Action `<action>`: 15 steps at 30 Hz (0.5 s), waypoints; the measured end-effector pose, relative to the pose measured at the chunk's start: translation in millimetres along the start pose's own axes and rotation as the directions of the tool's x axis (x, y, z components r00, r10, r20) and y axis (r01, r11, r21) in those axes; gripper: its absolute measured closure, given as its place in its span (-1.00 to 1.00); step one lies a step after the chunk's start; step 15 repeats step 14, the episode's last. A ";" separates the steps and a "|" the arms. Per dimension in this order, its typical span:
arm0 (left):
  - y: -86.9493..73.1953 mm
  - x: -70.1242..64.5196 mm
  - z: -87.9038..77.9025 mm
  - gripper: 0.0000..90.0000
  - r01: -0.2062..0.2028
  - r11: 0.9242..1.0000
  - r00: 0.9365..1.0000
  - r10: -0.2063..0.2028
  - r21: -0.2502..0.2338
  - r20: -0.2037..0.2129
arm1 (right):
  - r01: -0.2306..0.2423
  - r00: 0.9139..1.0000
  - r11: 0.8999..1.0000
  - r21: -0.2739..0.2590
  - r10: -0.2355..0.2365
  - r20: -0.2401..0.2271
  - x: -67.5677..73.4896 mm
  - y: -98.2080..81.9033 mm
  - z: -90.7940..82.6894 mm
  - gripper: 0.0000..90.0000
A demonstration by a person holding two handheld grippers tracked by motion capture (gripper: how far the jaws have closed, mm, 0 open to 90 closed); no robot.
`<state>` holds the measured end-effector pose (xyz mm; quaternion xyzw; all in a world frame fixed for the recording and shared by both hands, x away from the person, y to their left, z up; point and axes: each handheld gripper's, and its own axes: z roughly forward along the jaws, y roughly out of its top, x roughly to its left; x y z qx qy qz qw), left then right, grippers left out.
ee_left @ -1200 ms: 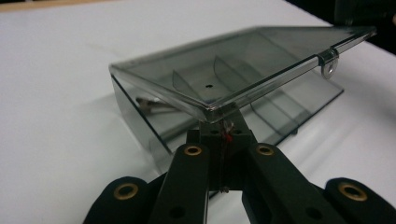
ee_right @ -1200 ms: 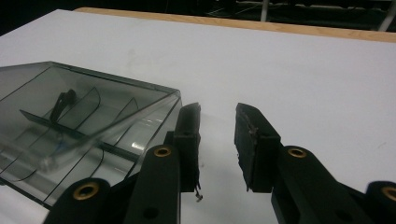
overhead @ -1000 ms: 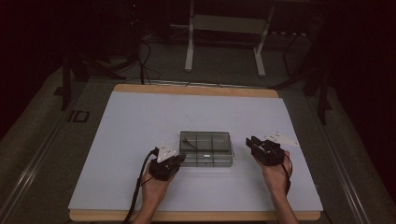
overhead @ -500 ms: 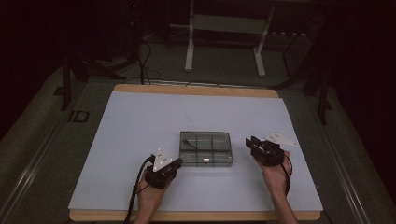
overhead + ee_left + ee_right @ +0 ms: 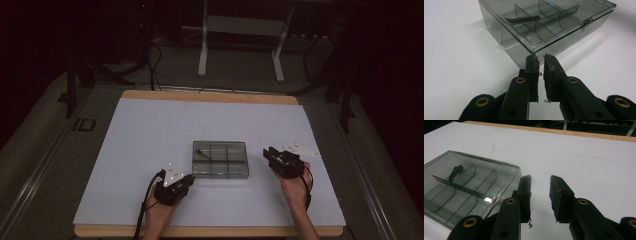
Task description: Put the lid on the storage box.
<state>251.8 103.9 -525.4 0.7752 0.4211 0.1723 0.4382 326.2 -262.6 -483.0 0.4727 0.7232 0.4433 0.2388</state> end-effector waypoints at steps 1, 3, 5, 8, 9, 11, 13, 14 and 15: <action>0.2 0.6 -1.3 0.81 0.003 1.000 1.000 -0.003 -0.004 -0.002 | 0.000 1.000 1.000 0.002 0.000 0.000 -0.2 -0.1 -0.1 0.57; 1.2 2.8 -4.1 0.81 0.003 1.000 1.000 -0.003 -0.014 -0.009 | -0.001 1.000 1.000 0.001 0.001 0.001 -0.8 -0.3 -0.1 0.57; 2.4 5.9 -6.7 0.81 0.006 1.000 1.000 -0.007 -0.021 -0.019 | -0.001 1.000 1.000 0.003 0.001 0.003 -1.4 -0.7 0.1 0.57; 3.7 12.9 -10.3 0.81 0.008 1.000 0.999 -0.010 -0.030 -0.044 | -0.001 1.000 1.000 0.007 0.001 0.006 -2.1 -1.3 0.5 0.57; 3.9 15.1 -11.7 0.81 0.014 0.999 0.999 -0.016 -0.036 -0.051 | -0.002 1.000 1.000 0.007 0.002 0.005 -2.5 -1.5 0.5 0.57; 4.7 19.8 -14.3 0.81 0.017 0.999 0.997 -0.020 -0.043 -0.070 | 0.000 1.000 1.000 0.009 0.000 0.008 -3.4 -1.8 0.5 0.57; 5.6 25.1 -15.7 0.81 0.017 0.999 0.995 -0.021 -0.044 -0.094 | 0.000 1.000 1.000 0.011 0.000 0.013 -4.6 -2.2 0.4 0.57; 5.8 28.0 -16.1 0.81 0.018 0.999 0.994 -0.023 -0.042 -0.107 | 0.004 1.000 1.000 0.012 -0.005 0.018 -5.3 -2.4 0.6 0.57; 5.8 28.0 -16.1 0.81 0.018 0.999 0.994 -0.023 -0.042 -0.107 | 0.004 1.000 1.000 0.012 -0.005 0.018 -5.3 -2.4 0.6 0.57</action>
